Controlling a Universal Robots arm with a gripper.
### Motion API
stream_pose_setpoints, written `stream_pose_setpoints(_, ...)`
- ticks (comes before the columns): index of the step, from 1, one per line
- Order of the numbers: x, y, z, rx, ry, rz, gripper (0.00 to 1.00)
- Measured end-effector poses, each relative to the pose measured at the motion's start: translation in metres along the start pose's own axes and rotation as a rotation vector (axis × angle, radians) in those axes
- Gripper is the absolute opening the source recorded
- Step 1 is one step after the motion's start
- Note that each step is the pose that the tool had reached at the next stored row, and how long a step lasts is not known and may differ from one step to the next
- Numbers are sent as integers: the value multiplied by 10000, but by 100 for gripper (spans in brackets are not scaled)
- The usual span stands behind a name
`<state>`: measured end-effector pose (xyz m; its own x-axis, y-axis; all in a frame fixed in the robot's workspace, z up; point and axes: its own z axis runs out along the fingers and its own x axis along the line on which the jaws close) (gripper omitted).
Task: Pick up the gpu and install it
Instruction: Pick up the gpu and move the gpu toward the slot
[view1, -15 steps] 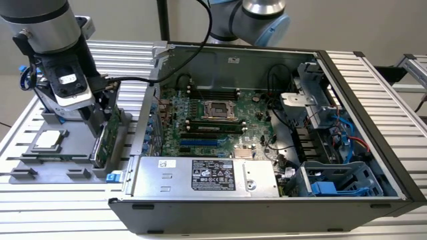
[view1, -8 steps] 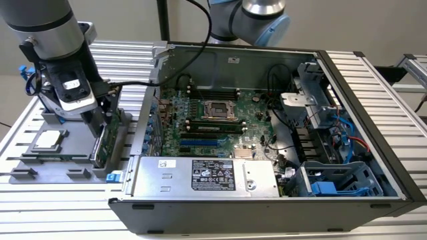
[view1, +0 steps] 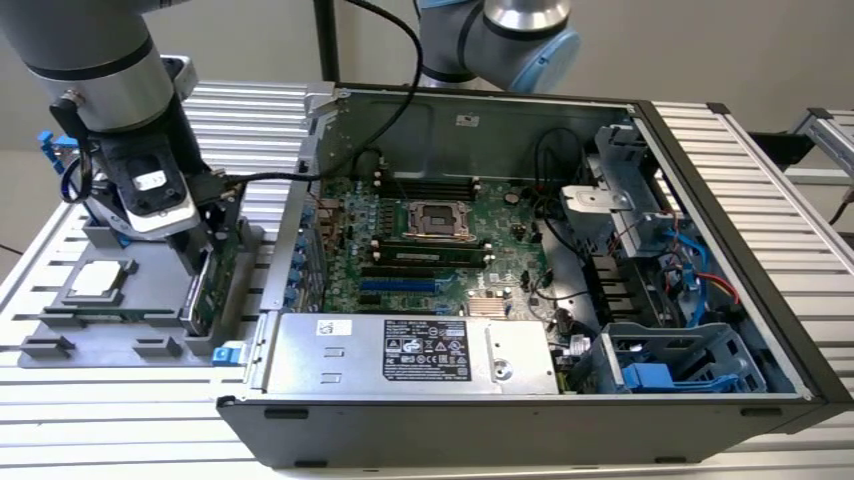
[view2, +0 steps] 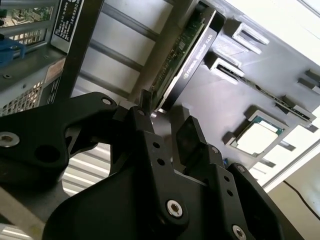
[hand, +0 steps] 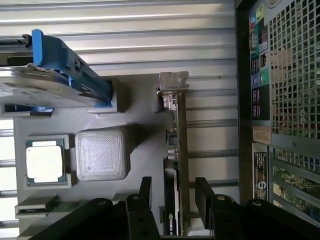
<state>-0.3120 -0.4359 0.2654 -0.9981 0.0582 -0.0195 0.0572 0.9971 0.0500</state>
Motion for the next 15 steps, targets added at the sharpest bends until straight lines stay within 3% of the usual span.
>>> stream_pose_setpoints(15,-8,-4,82,-1,-3,1,100)
